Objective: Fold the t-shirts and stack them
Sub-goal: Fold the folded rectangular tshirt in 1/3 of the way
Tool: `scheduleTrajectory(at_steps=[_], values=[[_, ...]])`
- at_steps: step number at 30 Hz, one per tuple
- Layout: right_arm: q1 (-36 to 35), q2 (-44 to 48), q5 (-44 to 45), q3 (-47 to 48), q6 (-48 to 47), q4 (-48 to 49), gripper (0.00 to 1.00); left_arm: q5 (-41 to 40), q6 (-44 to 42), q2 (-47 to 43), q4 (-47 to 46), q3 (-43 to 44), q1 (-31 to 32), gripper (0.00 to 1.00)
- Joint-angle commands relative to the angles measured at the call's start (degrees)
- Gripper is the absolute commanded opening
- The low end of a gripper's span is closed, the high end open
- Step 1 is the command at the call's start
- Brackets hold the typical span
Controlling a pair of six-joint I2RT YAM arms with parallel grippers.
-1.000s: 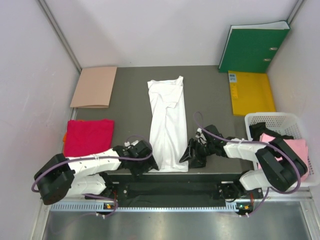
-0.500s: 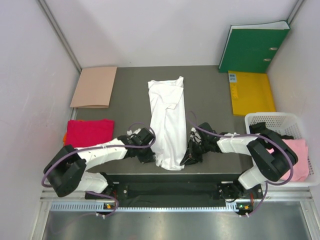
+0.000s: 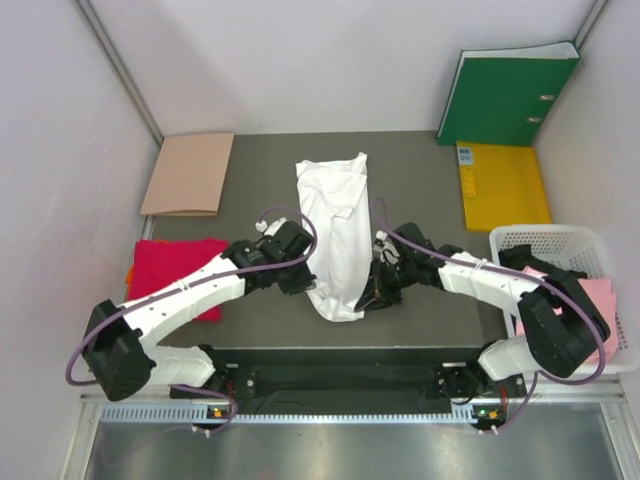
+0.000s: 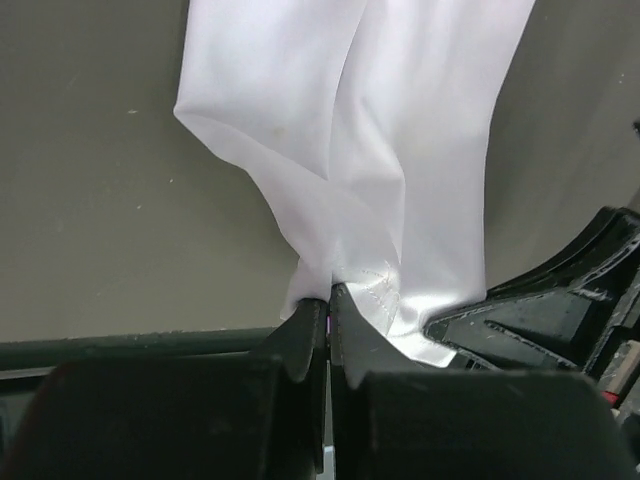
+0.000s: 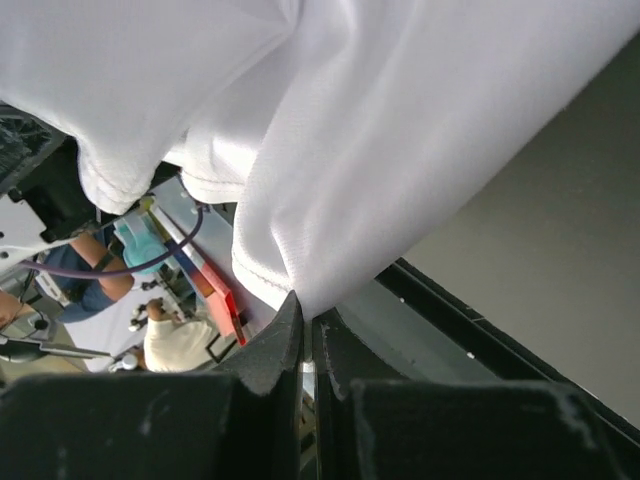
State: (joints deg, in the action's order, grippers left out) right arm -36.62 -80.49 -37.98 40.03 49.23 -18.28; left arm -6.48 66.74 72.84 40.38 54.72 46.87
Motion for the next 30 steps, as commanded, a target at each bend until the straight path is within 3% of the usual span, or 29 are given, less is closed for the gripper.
scheduleTrajectory(at_steps=[1, 4, 10, 17, 25, 26, 27, 28, 29, 30], values=[[0.58, -1.15, 0.89, 7.07, -3.88, -3.68, 0.00, -3.97, -1.08, -2.26, 9.36, 5.13, -0.20, 0.00], [1.98, -4.13, 0.80, 11.46, -5.63, -4.92, 0.01, -5.30, -2.84, -2.35, 8.93, 7.59, -1.69, 0.00], [6.64, -12.74, 1.33, 23.76, -11.26, -10.01, 0.01, -1.18, -12.41, 5.63, 5.51, 14.79, -9.41, 0.00], [12.71, -23.74, 0.36, 39.06, -15.48, -14.15, 0.01, 4.53, -22.95, 22.84, 3.65, 29.27, -15.22, 0.00], [16.93, -37.53, -0.43, 53.38, -17.51, -18.02, 0.03, 11.22, -28.06, 39.20, 4.18, 42.92, -21.29, 0.00], [17.19, -38.42, -0.17, 54.09, -17.33, -17.75, 0.03, 11.75, -29.20, 40.61, 3.83, 44.75, -21.73, 0.11], [17.46, -39.47, 0.01, 54.80, -16.81, -17.32, 0.04, 13.41, -29.82, 41.93, 3.65, 45.82, -22.17, 0.34], [17.72, -41.57, 0.18, 56.02, -16.37, -17.14, 0.06, 13.77, -30.35, 44.56, 4.96, 47.13, -23.22, 0.66], [17.99, -42.37, 0.44, 56.29, -15.67, -16.53, 0.08, 13.78, -31.48, 45.89, 6.28, 50.54, -23.66, 0.87], [18.60, -43.43, 0.19, 56.21, -14.01, -12.87, 0.13, 13.08, -31.84, 46.95, 8.03, 52.49, -24.10, 0.99]])
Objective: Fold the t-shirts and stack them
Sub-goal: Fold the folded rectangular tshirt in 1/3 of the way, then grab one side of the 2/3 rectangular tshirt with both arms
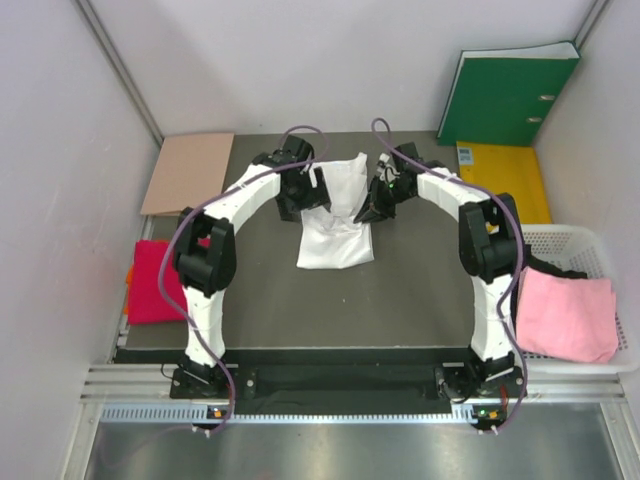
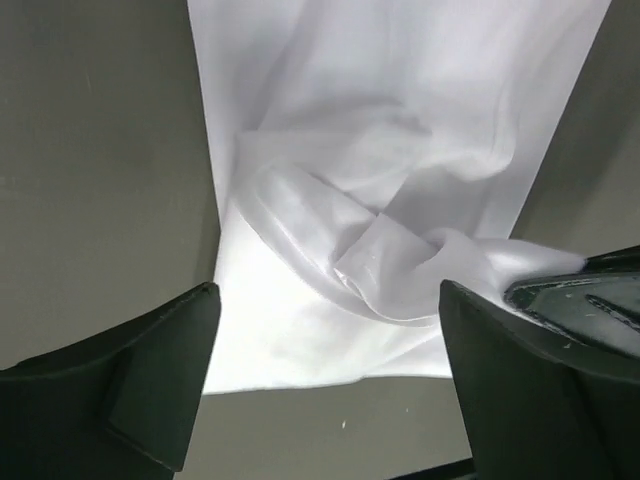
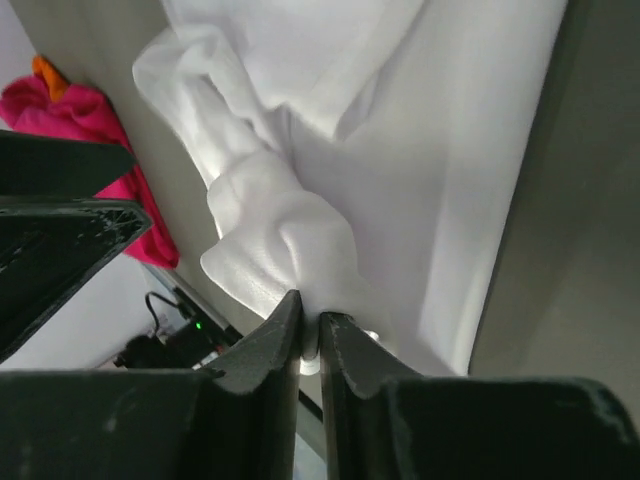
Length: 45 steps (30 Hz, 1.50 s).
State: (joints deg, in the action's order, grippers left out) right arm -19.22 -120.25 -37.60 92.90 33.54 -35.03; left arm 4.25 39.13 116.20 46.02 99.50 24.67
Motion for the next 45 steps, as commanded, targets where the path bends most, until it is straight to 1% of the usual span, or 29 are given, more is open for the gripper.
scheduleTrajectory(at_steps=[1, 2, 3, 4, 5, 7, 8, 10, 11, 13, 14, 15, 16, 17, 18, 19, 20, 23, 24, 26, 28, 29, 30, 32, 35, 40, 41, 43, 45], values=[[1.47, -4.03, -0.62, 2.29, 3.01, 6.70, 0.21, 2.17, -4.76, 4.64, 5.37, 9.20, -2.68, 0.99], [1.73, -4.38, -1.24, 1.67, 6.07, 9.25, 0.37, 1.90, -5.99, 4.47, 5.66, 10.26, -3.13, 0.99], [2.34, -4.38, -2.29, 0.62, 7.93, 16.32, 0.43, 1.38, -6.70, 3.95, 5.83, 10.01, -3.48, 0.99], [2.78, -4.12, -2.38, -1.21, 9.68, 19.44, 0.47, 1.20, -7.31, 2.38, 5.23, 9.40, -4.27, 0.99], [3.14, -3.60, -2.30, -2.45, 13.10, 25.91, 0.53, 1.11, -8.88, 1.41, 4.61, 7.65, -4.62, 0.99], [3.32, -0.53, 0.24, -4.74, 14.71, 29.65, 0.59, 0.93, -10.91, -1.31, 3.91, 4.49, -5.77, 0.99], [3.31, 0.70, 1.82, -4.92, 13.76, 30.62, 0.63, 0.93, -11.70, -1.94, 3.29, 3.51, -6.12, 0.99], [2.44, 4.75, 6.30, -4.23, 11.04, 28.36, 0.67, 1.20, -12.85, -3.26, 3.29, 1.58, -7.17, 0.99], [2.00, 5.89, 7.88, -3.44, 6.93, 23.73, 0.69, 1.89, -13.55, -3.52, 3.03, -0.34, -7.61, 0.99], [0.16, 8.62, 12.89, -0.01, 2.52, 17.65, 0.70, 3.21, -14.26, -4.14, 2.68, -3.07, -8.49, 0.99], [-0.55, 9.67, 14.30, 0.52, -1.07, 13.53, 0.69, 3.65, -14.44, -4.23, 1.63, -3.96, -8.67, 0.99], [-2.12, 11.42, 16.66, 0.79, -2.50, 12.01, 0.68, 4.18, -14.61, -4.32, 1.44, -4.66, -8.93, 0.99], [-2.92, 12.22, 17.12, 0.70, -3.82, 10.78, 0.66, 4.97, -14.70, -4.06, 1.18, -5.71, -9.11, 0.99], [-4.32, 12.92, 16.87, 0.44, -5.66, 9.72, 0.54, 6.72, -14.79, -3.97, 0.74, -6.25, -9.20, 0.99], [-5.03, 13.80, 16.78, -0.26, -6.37, 9.37, 0.39, 8.04, -14.70, -3.18, 0.39, -6.43, -9.46, 0.99], [-5.82, 13.72, 17.04, -0.35, -6.99, 8.23, 0.16, 9.36, -14.61, -2.83, 0.13, -6.95, -9.63, 0.99], [-6.43, 13.64, 17.30, -0.53, -7.08, 6.39, 0.00, 13.11, -14.61, -2.39, -0.49, -7.48, -9.81, 0.99], [-6.97, 11.27, 16.25, -1.49, -6.04, 2.08, 0.00, 19.98, -13.21, -1.42, -5.22, -11.51, -10.78, 0.99], [-6.71, 10.39, 15.99, -2.98, -5.77, 1.28, 0.00, 23.92, -12.51, -0.98, -7.15, -12.83, -11.30, 0.99], [-5.83, 10.47, 16.94, -5.44, -4.72, 0.75, 0.01, 27.20, -11.01, -0.45, -10.94, -16.26, -11.74, 0.99], [-4.86, 11.00, 15.99, -9.13, -3.40, 0.75, 0.09, 29.06, -11.27, 1.04, -9.91, -16.88, -12.45, 0.97], [-3.73, 11.26, 14.68, -10.27, -2.87, 0.66, 0.20, 29.58, -11.53, 1.30, -9.64, -17.23, -12.62, 0.95], [-3.37, 11.70, 14.23, -11.94, -2.87, 0.31, 0.25, 29.33, -11.80, 1.31, -9.29, -17.59, -12.62, 0.93], [-2.84, 12.66, 14.40, -13.70, -2.87, -0.22, 0.29, 29.94, -12.06, 1.22, -8.93, -19.25, -12.62, 0.91], [-2.75, 15.04, 13.70, -17.05, -2.78, 0.48, 0.32, 31.16, -11.71, 1.22, -9.54, -21.72, -12.71, 0.87], [-2.84, 15.22, 10.72, -21.62, -0.85, 3.55, 0.34, 33.80, -10.40, 1.66, -10.86, -25.32, -12.62, 0.72], [-2.75, 14.87, 9.32, -21.88, -0.67, 4.52, 0.34, 34.33, -10.31, 1.75, -10.86, -25.67, -12.62, 0.67], [-2.92, 13.29, 8.43, -22.15, -0.49, 5.40, 0.34, 34.77, -9.96, 2.01, -11.83, -26.72, -12.62, 0.62], [-3.19, 12.32, 7.99, -22.15, -0.58, 5.84, 0.34, 35.47, -9.52, 2.01, -12.62, -27.43, -12.62, 0.54]])
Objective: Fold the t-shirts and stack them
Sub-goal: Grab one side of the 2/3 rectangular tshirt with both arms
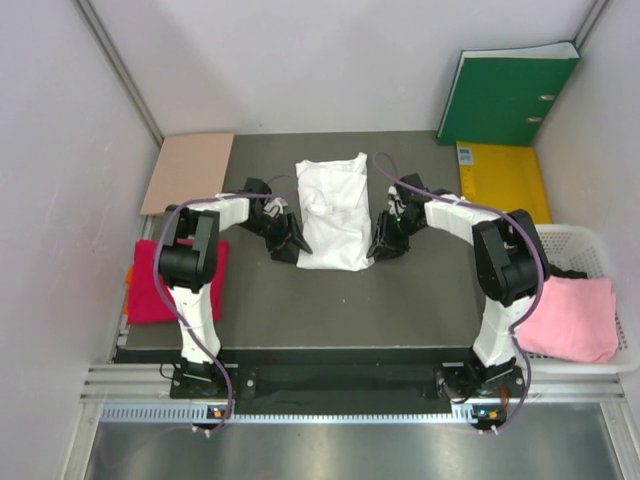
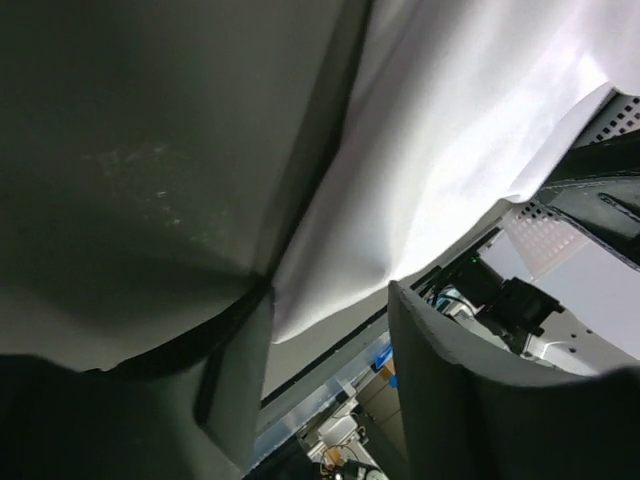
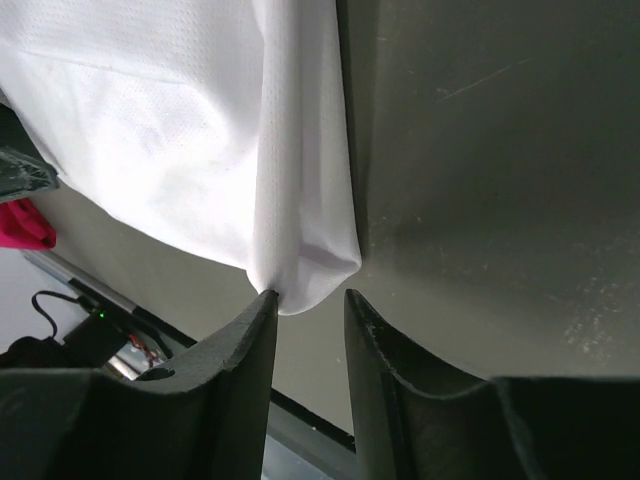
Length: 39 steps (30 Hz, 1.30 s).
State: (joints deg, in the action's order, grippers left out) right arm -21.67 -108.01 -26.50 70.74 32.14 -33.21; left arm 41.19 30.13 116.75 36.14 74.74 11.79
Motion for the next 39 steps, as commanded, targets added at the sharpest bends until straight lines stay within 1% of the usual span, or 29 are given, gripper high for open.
scheduleTrajectory(at_steps=[1, 2, 5, 6, 8, 9, 12, 13, 18, 24, 27, 31, 33, 39], values=[[-0.65, -0.27, -3.38, 0.01, 0.91, 4.21, 0.34, -1.29, -0.08, 1.46, -3.35, -3.10, 0.34, 0.49], [-0.74, -0.62, -4.16, 0.10, 0.99, 4.21, 0.34, -1.20, -0.07, 1.46, -3.36, -3.11, 0.34, 0.40], [-0.83, -1.15, -4.70, 0.80, 0.91, 3.68, 0.34, -1.37, -0.07, 1.73, -3.01, -3.28, 0.42, 0.29], [-0.74, -0.89, -4.79, 1.06, 0.91, 3.33, 0.34, -1.72, -0.16, 1.64, -3.01, -3.28, 0.42, 0.24], [-0.83, 0.33, -4.18, 1.33, 0.64, 2.37, 0.34, -2.08, -0.33, 1.29, -2.74, -3.72, 0.34, 0.20], [-0.83, 0.69, -3.91, 1.50, 0.56, 2.01, 0.34, -2.25, -0.33, 1.20, -2.66, -4.07, 0.34, 0.15], [-0.83, 2.01, -3.91, 1.51, 0.38, 1.04, 0.34, -2.60, -0.33, 1.20, -2.65, -4.60, 0.42, 0.06], [-0.83, 2.27, -4.00, 1.42, 0.38, 0.87, 0.34, -2.61, -0.42, 1.20, -2.65, -4.69, 0.42, 0.00], [-0.74, 4.82, -4.26, 1.07, 0.64, 0.08, 0.34, -2.87, -0.60, 1.81, -2.30, -4.43, 0.42, 0.00], [-0.83, 6.06, -3.82, 1.33, 0.82, -0.01, 0.40, -2.96, -0.95, 2.78, -2.13, -3.99, 0.42, 0.00], [-0.92, 4.21, -3.64, 1.07, 0.47, 0.16, 0.40, -2.96, -1.04, 3.05, -2.13, -3.90, 0.42, 0.00], [-1.44, 2.28, -3.21, 0.45, 0.82, 2.71, 0.40, -3.13, -1.21, 3.05, -2.13, -3.90, 0.42, 0.00], [-2.06, 0.00, -3.29, 1.06, 0.82, 3.24, 0.40, -3.13, -1.21, 3.05, -2.13, -3.81, 0.42, 0.00], [-3.73, -5.54, -0.57, 4.58, -1.28, 0.09, 0.40, -3.40, -1.57, 3.22, -1.51, -3.55, 0.42, 0.00]])
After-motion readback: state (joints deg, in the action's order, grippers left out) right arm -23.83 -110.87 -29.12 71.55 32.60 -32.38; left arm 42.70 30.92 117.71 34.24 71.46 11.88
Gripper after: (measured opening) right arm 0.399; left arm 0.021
